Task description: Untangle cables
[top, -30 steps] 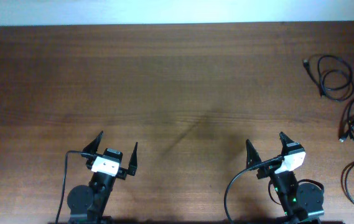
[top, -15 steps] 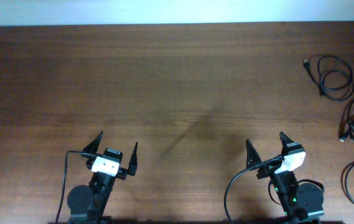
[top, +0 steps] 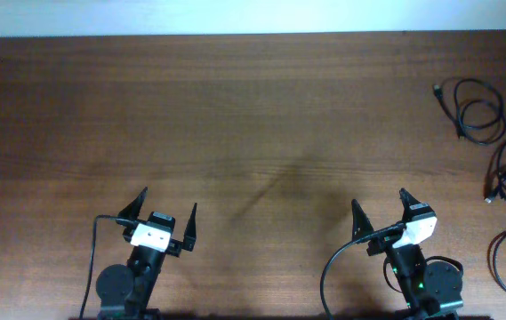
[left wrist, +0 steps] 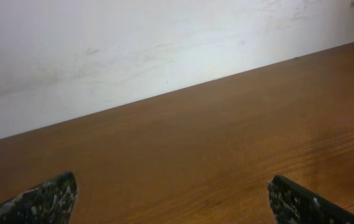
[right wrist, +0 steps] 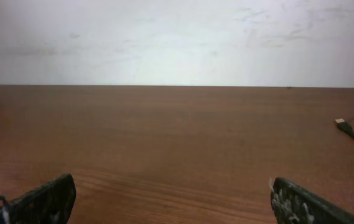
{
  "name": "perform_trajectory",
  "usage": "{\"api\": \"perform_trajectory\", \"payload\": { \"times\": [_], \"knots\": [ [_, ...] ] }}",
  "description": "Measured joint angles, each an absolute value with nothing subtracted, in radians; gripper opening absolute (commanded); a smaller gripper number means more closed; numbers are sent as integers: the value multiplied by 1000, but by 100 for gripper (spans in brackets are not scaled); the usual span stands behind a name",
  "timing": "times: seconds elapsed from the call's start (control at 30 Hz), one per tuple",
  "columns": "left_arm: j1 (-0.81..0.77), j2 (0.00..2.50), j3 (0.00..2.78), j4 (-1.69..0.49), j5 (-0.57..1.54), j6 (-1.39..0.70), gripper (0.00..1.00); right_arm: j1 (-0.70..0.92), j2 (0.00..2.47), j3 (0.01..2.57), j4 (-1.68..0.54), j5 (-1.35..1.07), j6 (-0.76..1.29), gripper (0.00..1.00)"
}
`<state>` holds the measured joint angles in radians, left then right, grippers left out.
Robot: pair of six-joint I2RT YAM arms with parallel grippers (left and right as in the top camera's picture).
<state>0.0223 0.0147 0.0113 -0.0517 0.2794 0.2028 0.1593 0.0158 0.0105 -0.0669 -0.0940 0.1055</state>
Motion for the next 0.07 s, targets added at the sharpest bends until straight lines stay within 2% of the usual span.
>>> {"api": "perform_trajectory", "payload": {
  "times": [0.07],
  "knots": [
    [22,15,11,-52,279,203,99,159,16,10,-67,-94,105,99]
  ]
}}
